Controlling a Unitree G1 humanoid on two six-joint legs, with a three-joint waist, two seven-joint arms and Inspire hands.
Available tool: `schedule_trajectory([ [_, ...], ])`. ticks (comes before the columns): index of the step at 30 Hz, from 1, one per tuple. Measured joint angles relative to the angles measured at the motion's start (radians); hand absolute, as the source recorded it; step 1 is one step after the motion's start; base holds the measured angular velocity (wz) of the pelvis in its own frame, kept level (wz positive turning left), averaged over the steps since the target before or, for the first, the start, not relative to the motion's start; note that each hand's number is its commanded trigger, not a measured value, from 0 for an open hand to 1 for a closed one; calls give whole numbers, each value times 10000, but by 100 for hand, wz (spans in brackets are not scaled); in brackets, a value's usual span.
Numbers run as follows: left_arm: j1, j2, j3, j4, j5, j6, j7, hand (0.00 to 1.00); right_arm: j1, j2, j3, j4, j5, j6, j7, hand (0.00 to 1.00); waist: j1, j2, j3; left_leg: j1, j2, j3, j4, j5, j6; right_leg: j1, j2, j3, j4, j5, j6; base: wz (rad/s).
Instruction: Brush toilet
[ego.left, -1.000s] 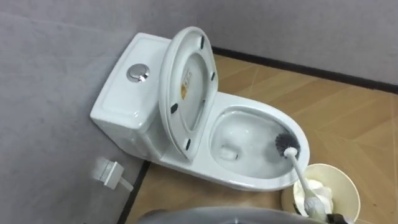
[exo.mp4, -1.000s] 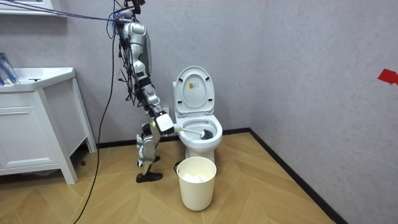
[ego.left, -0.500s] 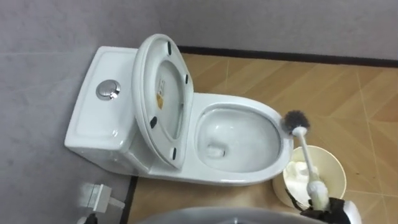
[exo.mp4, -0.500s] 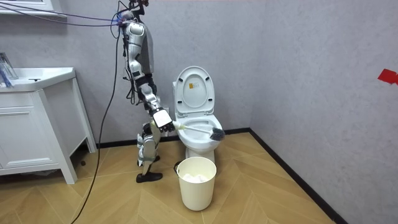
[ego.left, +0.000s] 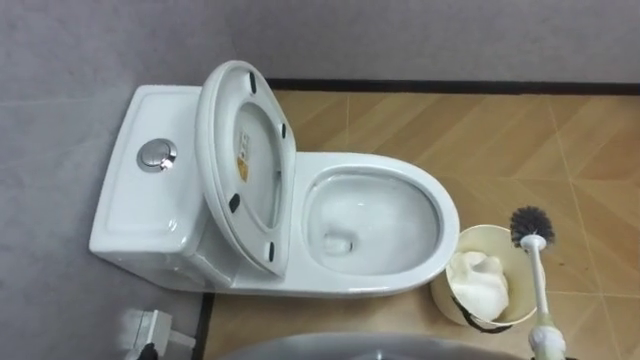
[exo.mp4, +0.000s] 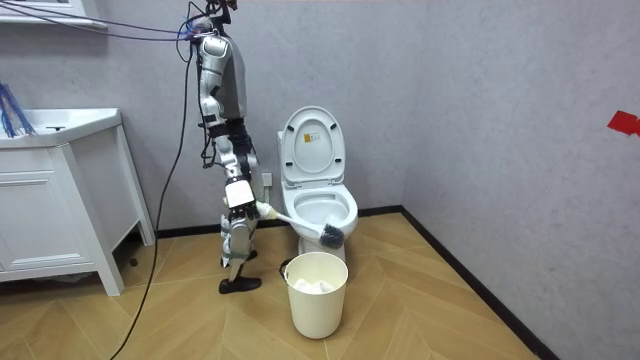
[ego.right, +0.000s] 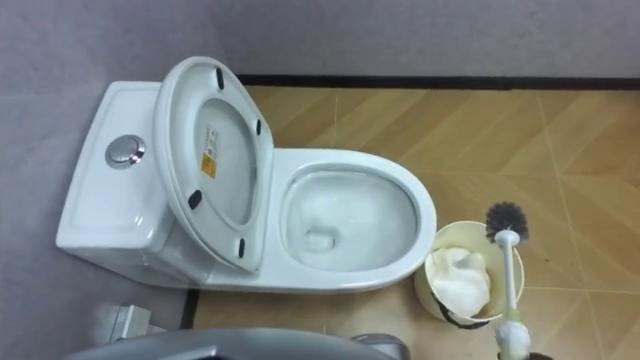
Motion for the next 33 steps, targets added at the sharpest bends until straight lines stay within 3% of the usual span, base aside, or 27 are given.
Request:
schedule_trajectory([
  [2,11,-8,3,-3,15,46,0,0,-16,0,-44,152,2,18,37,100,0,18,-3,11,40,-1,0,-30,-45,3,32,30,2,17,-15,-2],
  [3,36,-12,3,-4,15,60,-1,0,-36,0,-57,174,17,136,74,67,3,36,-2,22,65,-2,0,-53,-49,3,55,57,4,26,-27,-3],
  [4,45,-16,3,-3,15,63,0,0,-43,0,-60,175,18,189,92,20,5,41,-1,29,70,-3,0,-54,-50,3,61,69,5,28,-32,-4],
  [5,48,-32,3,-3,15,82,0,0,-56,-1,-79,194,22,210,137,0,6,45,-3,39,79,0,0,-54,-50,6,87,77,6,35,-38,-3],
  [19,127,-51,-7,-6,175,389,-1,0,-203,-3,-42,541,72,750,995,0,74,58,-3,50,119,-5,0,-54,-51,12,153,91,5,66,-60,0],
  [33,175,-56,-10,-6,226,453,-3,0,-217,-21,-43,606,120,820,1442,0,90,82,-5,94,141,-20,0,-54,-51,45,169,91,7,83,-82,0],
])
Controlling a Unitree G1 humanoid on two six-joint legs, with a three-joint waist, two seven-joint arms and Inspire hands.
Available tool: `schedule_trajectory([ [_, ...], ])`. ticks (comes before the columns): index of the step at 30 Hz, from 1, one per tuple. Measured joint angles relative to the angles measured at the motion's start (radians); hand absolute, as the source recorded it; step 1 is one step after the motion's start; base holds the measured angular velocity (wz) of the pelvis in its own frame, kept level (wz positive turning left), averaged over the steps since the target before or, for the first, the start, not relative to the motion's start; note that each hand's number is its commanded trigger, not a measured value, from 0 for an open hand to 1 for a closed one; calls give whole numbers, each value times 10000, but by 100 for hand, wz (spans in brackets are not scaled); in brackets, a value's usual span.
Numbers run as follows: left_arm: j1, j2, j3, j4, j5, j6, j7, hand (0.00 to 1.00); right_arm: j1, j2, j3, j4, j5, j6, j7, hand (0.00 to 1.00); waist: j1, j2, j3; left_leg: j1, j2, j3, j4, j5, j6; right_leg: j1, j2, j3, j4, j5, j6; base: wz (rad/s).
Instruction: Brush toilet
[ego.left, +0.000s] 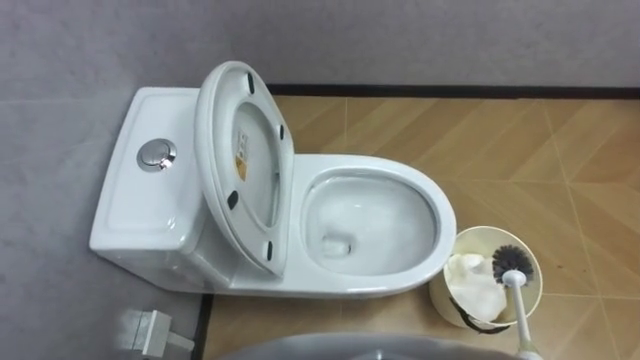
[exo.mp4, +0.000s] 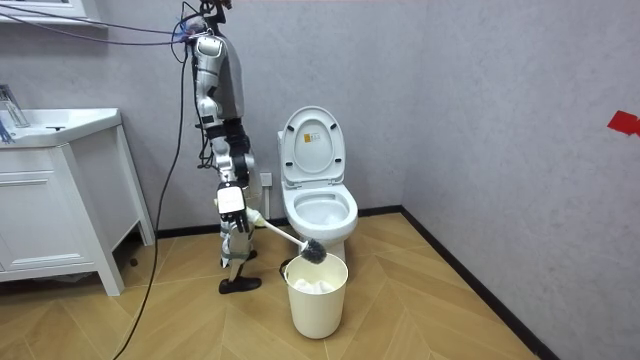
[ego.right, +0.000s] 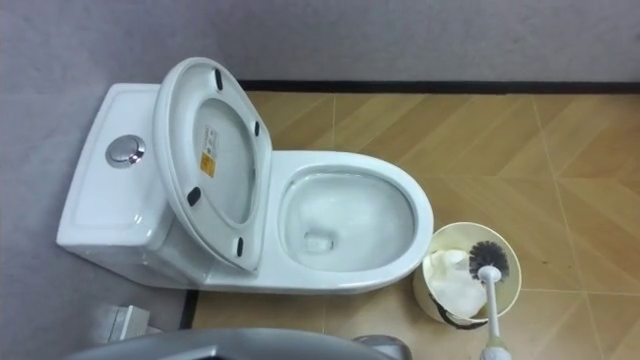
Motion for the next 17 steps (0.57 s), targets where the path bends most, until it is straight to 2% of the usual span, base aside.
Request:
schedule_trajectory([
  [5,-11,-3,-1,0,-1,0,-1,0,-30,-5,11,18,50,26,60,0,4,14,8,5,0,-2,0,0,0,6,1,-5,1,5,0,0],
  [13,114,-7,-1,1,-2,78,-81,0,-182,-8,174,501,177,113,897,0,33,-71,-10,67,2,-19,1,0,0,78,-23,-27,-5,3,-1,0],
  [17,145,-18,-10,9,-13,83,-227,0,-185,-12,517,842,365,355,1656,0,185,-155,-12,64,-17,-387,3,0,0,81,-32,-37,-5,3,-1,0],
])
